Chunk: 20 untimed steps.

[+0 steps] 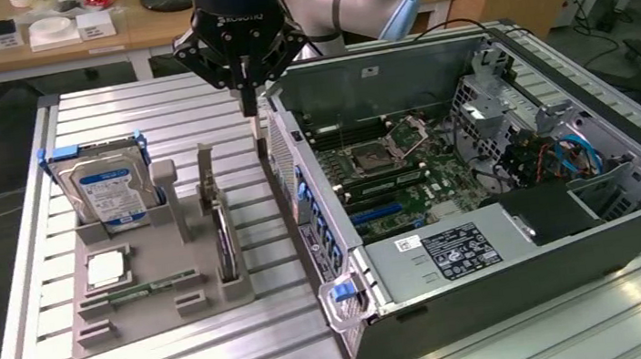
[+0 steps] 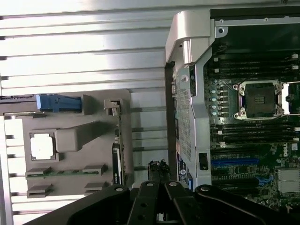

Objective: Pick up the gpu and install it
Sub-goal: 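Reach for the gpu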

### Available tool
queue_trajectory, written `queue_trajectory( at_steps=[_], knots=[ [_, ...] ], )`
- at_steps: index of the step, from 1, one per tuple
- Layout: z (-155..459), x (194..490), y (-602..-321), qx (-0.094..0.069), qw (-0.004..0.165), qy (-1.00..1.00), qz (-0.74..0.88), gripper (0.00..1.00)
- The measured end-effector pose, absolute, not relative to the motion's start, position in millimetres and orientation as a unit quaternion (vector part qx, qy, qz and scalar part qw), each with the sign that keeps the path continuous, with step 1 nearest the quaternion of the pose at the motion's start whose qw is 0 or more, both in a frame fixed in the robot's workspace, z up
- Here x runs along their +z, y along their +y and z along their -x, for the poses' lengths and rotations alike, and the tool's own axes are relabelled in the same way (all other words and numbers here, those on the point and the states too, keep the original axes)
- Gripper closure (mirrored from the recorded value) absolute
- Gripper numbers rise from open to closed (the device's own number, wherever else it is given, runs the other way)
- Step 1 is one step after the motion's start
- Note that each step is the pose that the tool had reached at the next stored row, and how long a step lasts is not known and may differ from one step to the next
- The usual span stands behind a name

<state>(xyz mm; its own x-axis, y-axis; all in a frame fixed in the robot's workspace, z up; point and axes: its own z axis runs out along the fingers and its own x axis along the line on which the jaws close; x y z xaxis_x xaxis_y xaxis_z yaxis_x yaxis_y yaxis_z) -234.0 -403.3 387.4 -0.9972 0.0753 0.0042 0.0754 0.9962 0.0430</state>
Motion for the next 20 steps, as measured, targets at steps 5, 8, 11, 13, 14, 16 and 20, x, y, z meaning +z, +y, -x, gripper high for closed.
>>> queue_trajectory(
  at_steps=[5, 8, 11, 13, 14, 16, 20],
  knots=[
    [237, 387, -403, -0.022, 0.002, -0.999, 0.038, 0.89],
    [239, 387, -404, -0.022, 0.002, -0.999, 0.038, 0.89],
    [241, 387, -404, -0.022, 0.002, -0.999, 0.038, 0.89],
    [242, 387, -404, -0.022, 0.002, -0.999, 0.038, 0.89],
    [243, 387, -404, -0.022, 0.002, -0.999, 0.038, 0.89],
    [244, 387, -404, -0.022, 0.002, -0.999, 0.038, 0.89],
    [247, 387, -404, -0.022, 0.002, -0.999, 0.038, 0.89]
  ],
)
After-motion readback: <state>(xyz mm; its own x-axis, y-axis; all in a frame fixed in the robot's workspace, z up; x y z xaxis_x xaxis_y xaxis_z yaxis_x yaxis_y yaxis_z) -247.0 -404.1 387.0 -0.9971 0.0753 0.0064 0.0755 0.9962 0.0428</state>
